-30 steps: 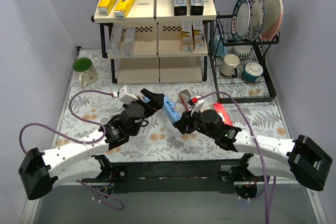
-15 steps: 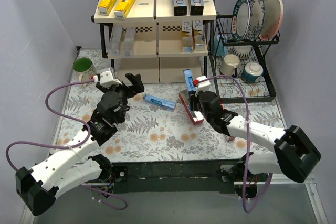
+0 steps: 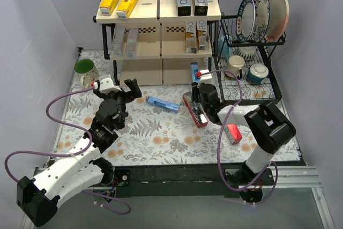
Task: Place and organize the toothpastes onto the shelf
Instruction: Place the toothpaste on the shelf.
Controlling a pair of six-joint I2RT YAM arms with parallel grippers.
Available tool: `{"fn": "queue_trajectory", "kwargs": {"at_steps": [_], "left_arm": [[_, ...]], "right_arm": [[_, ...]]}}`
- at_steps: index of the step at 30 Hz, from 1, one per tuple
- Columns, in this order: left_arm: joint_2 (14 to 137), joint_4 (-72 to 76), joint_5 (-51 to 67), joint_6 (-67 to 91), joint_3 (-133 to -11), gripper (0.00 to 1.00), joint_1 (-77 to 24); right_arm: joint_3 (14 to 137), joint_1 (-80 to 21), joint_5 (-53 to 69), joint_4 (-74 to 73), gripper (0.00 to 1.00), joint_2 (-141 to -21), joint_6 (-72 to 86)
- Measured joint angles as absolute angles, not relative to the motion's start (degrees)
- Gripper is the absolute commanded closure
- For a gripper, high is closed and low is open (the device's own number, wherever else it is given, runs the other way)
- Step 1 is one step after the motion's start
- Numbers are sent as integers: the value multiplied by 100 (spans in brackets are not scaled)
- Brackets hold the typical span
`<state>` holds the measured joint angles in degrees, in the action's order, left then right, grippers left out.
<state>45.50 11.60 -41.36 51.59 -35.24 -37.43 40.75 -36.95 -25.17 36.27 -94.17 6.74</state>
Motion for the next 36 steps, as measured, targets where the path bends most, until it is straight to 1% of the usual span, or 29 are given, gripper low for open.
{"fn": "queue_trajectory", "kwargs": {"at_steps": [10,14,17,25,31,36], "left_arm": [[4510,1420,-4202,4965,-3430,2,-3723],[4510,1426,-4202,4943,-3422,2,-3721],[4484,1424,-4200,4928,-3420,2,-3721],[4405,1455,-4147,4928,-3420,2,-3717],[4403,1463,-4130,4925,-3417,2,-3717],[4403,1463,-4117,4925,-3411,2,-3717]], "right_arm": [[4847,-3214,-2333,4368,67,-10460,939],[5181,-3148,-2276,4342,61,-10722,1041],[5356,-3120,-2257,4322,56,-10844,1111],[5568,-3046,-2252,3981,55,-11142,1380],[5704,-2995,-2252,3876,49,-11286,1463],[5739,-2967,-2272,3844,49,-11292,1450]]}}
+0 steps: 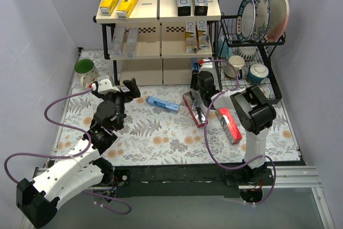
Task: Place and organize the toothpastes onto the shelf
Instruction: Place the toothpaste on the shelf.
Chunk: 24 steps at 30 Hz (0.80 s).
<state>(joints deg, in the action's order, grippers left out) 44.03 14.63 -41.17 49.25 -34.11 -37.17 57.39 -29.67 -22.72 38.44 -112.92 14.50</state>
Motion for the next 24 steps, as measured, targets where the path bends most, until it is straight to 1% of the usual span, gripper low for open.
{"fn": "queue_trajectory", "kwargs": {"at_steps": [3,10,13,19,24], "left_arm": [[4403,1468,-4115,4917,-3411,2,-3710],[4403,1466,-4084,4901,-3411,2,-3693],[4403,1466,-4069,4890,-3411,2,-3691],[4403,1463,-4042,4888,-3409,2,-3691],[4403,1457,-3986,4939,-3409,2,-3691]], "right_arm": [[5774,-2954,-2283,3763,48,-11295,1437],[5778,-2899,-2196,3726,31,-11292,1378],[5693,-2893,-2067,3723,27,-11214,1352],[5081,-2893,-1621,3734,26,-10440,1326],[4563,-2893,-790,3736,25,-9631,1219]]}}
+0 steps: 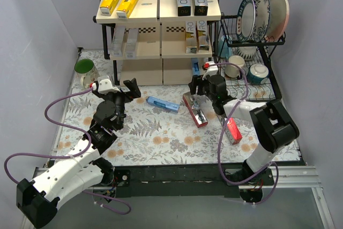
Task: Place and organize the toothpastes onto the shelf
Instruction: Place the toothpaste on the shelf, then pick up the toothpaste from the center of the board.
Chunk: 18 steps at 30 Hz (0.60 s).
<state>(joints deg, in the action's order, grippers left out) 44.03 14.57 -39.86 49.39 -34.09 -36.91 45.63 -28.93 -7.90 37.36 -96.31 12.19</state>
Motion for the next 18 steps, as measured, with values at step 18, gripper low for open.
{"fn": "queue_trajectory", "kwargs": {"at_steps": [18], "left_arm": [[4466,1363,-3846,5057,-3411,2,-3691]], "right_arm": [[5260,-3498,1844,1450,29,-9636,-1378]]}}
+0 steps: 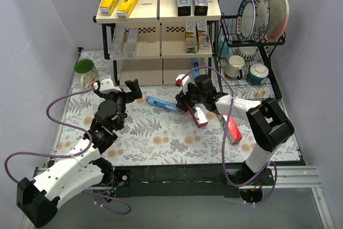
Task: Place and organize the toothpastes onto the shelf
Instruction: Pick up the toothpaste from the center of the board.
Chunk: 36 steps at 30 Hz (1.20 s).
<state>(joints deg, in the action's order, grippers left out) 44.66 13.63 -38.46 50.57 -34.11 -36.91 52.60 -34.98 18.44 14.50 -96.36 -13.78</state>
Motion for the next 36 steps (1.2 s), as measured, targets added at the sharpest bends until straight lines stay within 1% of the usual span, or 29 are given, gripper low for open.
{"fn": "queue_trajectory", "kwargs": {"at_steps": [7,12,17,32,35,36], "left_arm": [[4466,1361,-3813,5059,-3411,2,-3691],[4469,1356,-3802,5059,-3409,2,-3691],[4469,1354,-3789,5057,-3411,2,-3691],[4473,1352,-3712,5057,-3409,2,-3691],[4493,1350,-3706,5057,-3411,2,-3691],[4499,1350,-3706,5057,-3409,2,-3691]], "right_arm": [[5870,-3763,1898,740,34,-10245,-1992],[6117,-3964,1859,543,38,-10512,-2191],[6117,-4071,1815,239,38,-10650,-2276],[6143,-4246,1802,217,39,-10661,-2274],[6230,-4283,1809,235,43,-10753,-2274],[6252,-4289,1813,242,47,-10792,-2272]]}}
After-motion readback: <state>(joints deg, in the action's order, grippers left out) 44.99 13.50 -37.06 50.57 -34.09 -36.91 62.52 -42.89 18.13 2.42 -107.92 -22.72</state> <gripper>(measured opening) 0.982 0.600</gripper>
